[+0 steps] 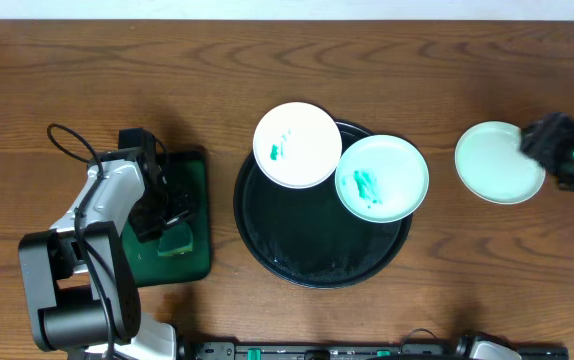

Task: Clean dirty plates on tray and stack at the side
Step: 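Set the pale-green plate down on the table right of the tray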

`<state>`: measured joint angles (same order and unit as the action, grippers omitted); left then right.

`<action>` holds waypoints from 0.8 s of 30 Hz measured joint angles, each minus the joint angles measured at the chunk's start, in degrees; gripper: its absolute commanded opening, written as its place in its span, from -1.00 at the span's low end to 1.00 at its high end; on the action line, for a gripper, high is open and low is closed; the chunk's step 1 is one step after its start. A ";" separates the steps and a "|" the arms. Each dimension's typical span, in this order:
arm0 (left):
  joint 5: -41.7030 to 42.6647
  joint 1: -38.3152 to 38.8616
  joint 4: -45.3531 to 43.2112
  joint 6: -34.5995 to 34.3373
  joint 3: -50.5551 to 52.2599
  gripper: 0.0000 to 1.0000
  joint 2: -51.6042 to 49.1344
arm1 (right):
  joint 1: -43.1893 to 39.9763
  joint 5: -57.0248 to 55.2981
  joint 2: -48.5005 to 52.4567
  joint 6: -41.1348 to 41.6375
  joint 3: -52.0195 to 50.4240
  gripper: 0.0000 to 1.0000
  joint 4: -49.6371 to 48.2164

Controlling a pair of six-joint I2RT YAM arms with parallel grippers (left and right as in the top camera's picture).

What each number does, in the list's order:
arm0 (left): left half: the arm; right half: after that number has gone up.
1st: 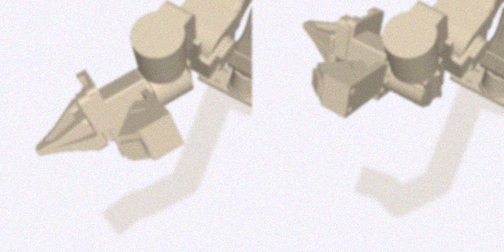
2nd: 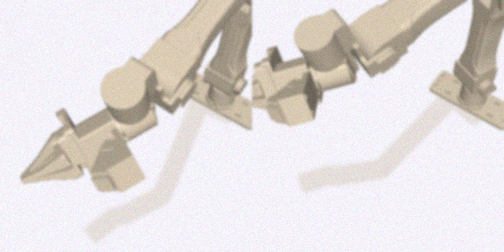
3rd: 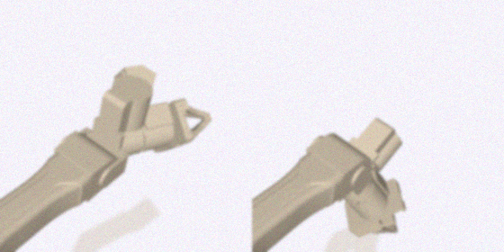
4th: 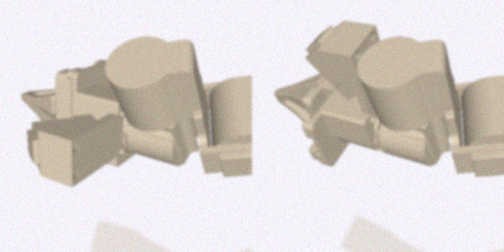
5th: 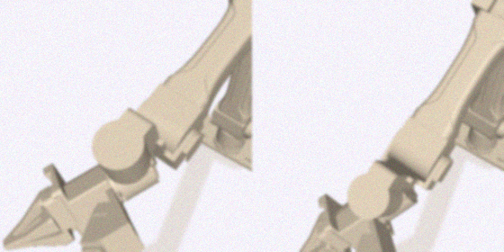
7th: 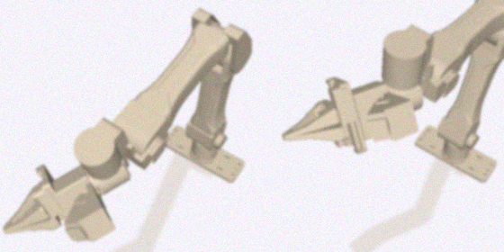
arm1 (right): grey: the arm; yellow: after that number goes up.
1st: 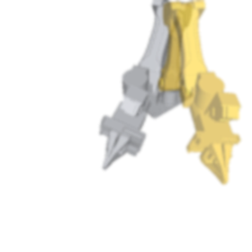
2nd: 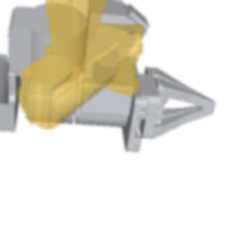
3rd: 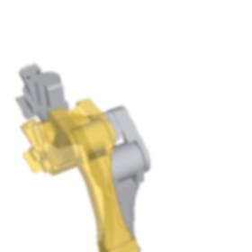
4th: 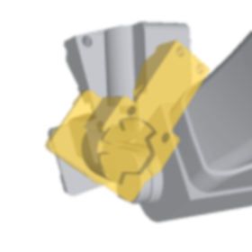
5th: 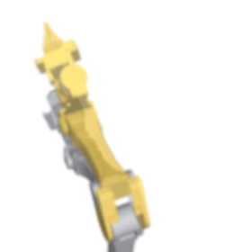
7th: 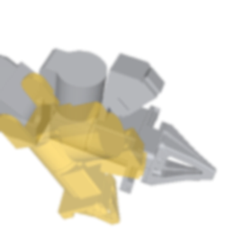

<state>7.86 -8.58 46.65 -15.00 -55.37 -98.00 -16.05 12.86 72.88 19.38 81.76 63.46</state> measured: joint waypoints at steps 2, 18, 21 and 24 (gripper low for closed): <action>0.02 0.00 0.00 0.00 0.00 0.50 0.00 | 2.78 0.24 2.14 -0.74 -0.02 0.40 3.63; 0.20 0.00 -0.48 0.00 0.00 0.50 0.00 | 14.84 -0.04 30.23 -5.40 -0.13 0.41 4.72; 0.20 0.00 -0.48 0.00 0.00 0.50 0.00 | 14.82 -0.33 32.79 -5.42 -0.13 0.29 2.58; 0.20 0.00 -0.48 0.00 0.00 0.50 0.00 | 14.84 -0.63 34.45 -5.53 -0.15 0.19 0.11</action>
<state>8.05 -8.58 46.17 -15.00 -55.37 -98.00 -1.21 12.23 107.33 13.85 81.60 63.57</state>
